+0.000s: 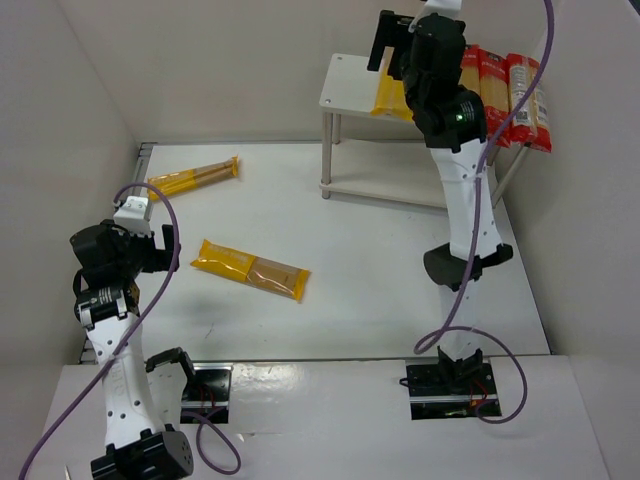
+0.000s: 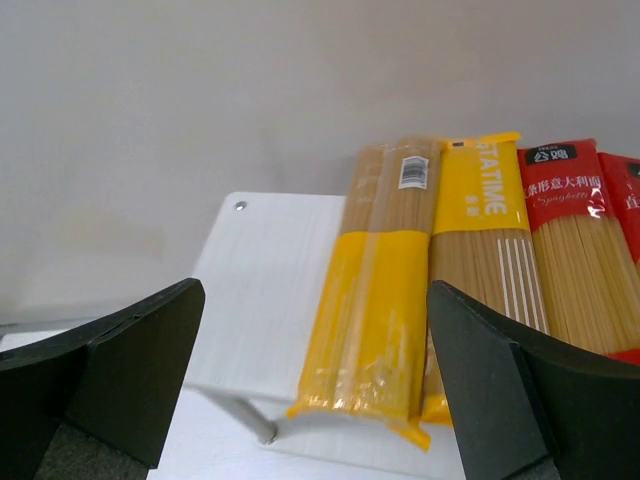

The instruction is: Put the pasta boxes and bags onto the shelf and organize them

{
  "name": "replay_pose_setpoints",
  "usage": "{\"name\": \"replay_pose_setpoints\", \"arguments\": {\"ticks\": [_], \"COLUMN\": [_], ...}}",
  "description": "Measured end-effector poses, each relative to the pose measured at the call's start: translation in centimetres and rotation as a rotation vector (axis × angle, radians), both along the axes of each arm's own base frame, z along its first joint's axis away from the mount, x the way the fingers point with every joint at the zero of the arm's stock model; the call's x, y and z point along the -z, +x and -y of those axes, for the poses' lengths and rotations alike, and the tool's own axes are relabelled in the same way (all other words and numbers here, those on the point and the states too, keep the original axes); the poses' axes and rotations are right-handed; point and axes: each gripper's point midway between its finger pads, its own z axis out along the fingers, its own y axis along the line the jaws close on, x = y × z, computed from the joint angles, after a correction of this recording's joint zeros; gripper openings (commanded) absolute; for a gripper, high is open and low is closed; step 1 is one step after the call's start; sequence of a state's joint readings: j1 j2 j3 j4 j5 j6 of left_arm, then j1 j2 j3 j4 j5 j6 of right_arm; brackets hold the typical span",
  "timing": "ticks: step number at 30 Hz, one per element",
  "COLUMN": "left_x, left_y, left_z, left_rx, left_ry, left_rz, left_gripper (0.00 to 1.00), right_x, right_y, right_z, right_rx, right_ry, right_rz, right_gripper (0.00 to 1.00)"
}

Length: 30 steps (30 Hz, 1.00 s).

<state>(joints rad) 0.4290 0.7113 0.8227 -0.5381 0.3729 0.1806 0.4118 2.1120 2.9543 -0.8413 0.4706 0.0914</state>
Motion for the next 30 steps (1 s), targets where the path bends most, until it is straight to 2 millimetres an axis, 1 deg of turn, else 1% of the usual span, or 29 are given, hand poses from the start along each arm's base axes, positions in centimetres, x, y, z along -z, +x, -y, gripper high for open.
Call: {"name": "replay_pose_setpoints", "arguments": {"ticks": [2,4,5,7,9,12,14,15,16,19,21,24,25,27,30], "left_x": [0.0,0.0,0.0,-0.1,-0.3,-0.5,-0.5,-0.4,-0.4,-0.4,-0.4,-0.5,-0.5,-0.7,-0.9], "left_y": [0.0,0.0,0.0,-0.1,-0.1,-0.2,-0.2,-0.2,-0.2,-0.1,-0.1,-0.1,-0.2,-0.2,-0.3], "left_z": [0.0,0.0,0.0,0.0,0.1,0.1,0.1,0.1,0.1,0.4,0.6,0.7,0.7,0.7,0.8], "left_rx": [0.000,0.000,0.000,0.000,0.000,0.000,-0.001,-0.001,0.000,0.012,0.019,0.020,0.020,0.019,0.024], "left_ry": [0.000,0.000,0.001,0.002,0.004,0.008,0.008,0.008,0.008,0.007,0.008,0.009,0.009,0.012,0.017], "left_rz": [-0.001,0.001,0.002,0.006,0.010,0.018,0.019,0.018,0.017,0.016,0.017,0.020,0.021,0.026,0.037], "left_gripper": [0.99,0.99,0.99,0.99,0.99,0.99,0.99,0.99,0.99,0.99,0.99,0.99,0.99,0.99,0.99], "right_x": [-0.9,-1.3,-1.1,-0.1,1.7,5.9,9.3,10.6,11.5,12.1,11.9,12.2,12.7,14.4,17.2], "right_y": [-1.5,-2.7,-3.0,-3.5,-3.7,-4.8,-6.4,-7.4,-8.3,-11.0,-13.0,-16.4,-17.5,-19.4,-21.5], "right_z": [-0.3,-0.1,-0.1,0.0,0.0,0.0,0.3,0.5,0.7,1.9,3.7,6.5,7.1,7.8,9.2], "right_rx": [-0.027,-0.041,-0.049,-0.055,-0.063,-0.076,-0.082,-0.087,-0.091,-0.118,-0.119,-0.109,-0.116,-0.137,-0.146], "right_ry": [0.010,0.021,0.023,0.019,0.007,-0.028,-0.053,-0.063,-0.070,-0.064,-0.054,-0.065,-0.072,-0.097,-0.129], "right_rz": [0.003,-0.006,-0.019,-0.057,-0.110,-0.215,-0.288,-0.317,-0.334,-0.311,-0.264,-0.203,-0.188,-0.188,-0.199], "right_gripper": [1.00,1.00,1.00,1.00,1.00,1.00,1.00,1.00,1.00,1.00,1.00,1.00,1.00,1.00,1.00]}}
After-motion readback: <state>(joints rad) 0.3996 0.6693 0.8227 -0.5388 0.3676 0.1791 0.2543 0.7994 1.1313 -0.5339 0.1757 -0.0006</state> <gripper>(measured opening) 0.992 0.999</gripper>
